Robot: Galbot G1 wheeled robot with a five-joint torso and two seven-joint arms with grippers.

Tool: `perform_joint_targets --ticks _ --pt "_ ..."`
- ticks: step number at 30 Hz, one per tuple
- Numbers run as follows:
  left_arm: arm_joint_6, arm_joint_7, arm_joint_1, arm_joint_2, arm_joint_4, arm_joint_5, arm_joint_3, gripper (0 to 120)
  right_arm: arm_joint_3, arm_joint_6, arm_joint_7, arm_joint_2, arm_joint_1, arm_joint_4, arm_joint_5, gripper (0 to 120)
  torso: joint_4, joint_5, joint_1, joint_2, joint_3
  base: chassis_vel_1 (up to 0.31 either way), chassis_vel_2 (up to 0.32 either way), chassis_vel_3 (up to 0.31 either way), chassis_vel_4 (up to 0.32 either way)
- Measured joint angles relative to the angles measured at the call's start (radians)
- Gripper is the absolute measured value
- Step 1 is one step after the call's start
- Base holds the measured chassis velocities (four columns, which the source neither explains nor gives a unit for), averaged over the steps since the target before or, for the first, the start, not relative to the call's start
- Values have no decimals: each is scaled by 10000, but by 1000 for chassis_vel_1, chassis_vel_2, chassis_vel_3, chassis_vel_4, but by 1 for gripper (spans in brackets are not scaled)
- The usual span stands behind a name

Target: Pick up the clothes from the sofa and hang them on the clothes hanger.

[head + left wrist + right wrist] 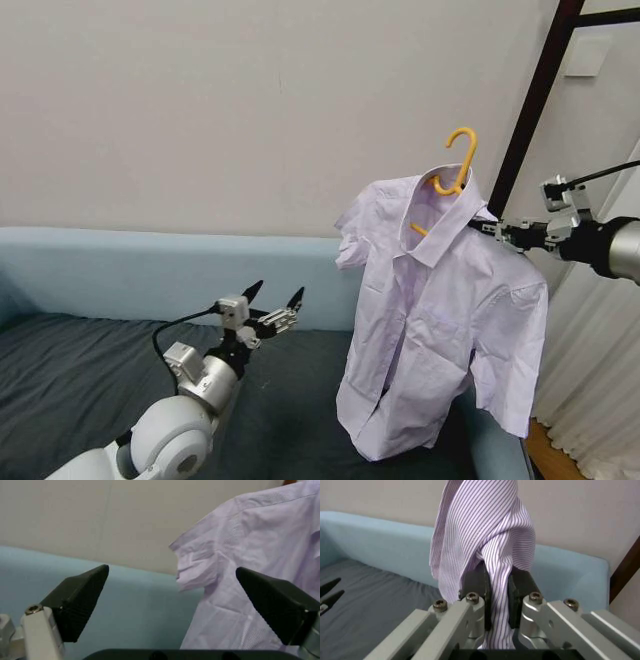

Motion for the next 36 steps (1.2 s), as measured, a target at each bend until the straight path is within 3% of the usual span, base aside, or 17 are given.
perform_joint_targets --ticks 1,6,16,28,32,35,36 --pt "-189 362 819 -238 147 338 -483 100 20 -30 62 98 -68 42 -101 8 6 -1 -1 0 1 0 0 0 0" --pt "-969 1381 2409 -883 541 1443 -1595 100 48 -98 106 306 -178 117 -600 8 10 1 -1 1 0 0 0 0 0" --pt "-1537 1821 3876 -2095 365 2827 -2382 100 39 -152 100 667 -332 132 -1255 8 7 2 -1 0 1 0 0 0 0" --pt "-1648 1711 4445 -2602 64 3209 -2768 100 30 -157 257 1097 -609 352 -1806 8 6 1 -1 -1 1 0 0 0 0" --pt "-1632 1699 4423 -2598 60 3202 -2763 100 36 -160 375 1666 -904 249 -2463 8 6 0 0 -1 1 0 0 0 0" --pt "-1623 1692 4407 -2591 60 3188 -2748 100 -22 -162 65 2707 -983 -540 -3658 8 6 1 0 -1 1 0 0 0 0" --pt "-1623 1692 4407 -2591 60 3188 -2748 100 -22 -162 65 2707 -983 -540 -3658 8 6 1 0 -1 1 0 0 0 0"
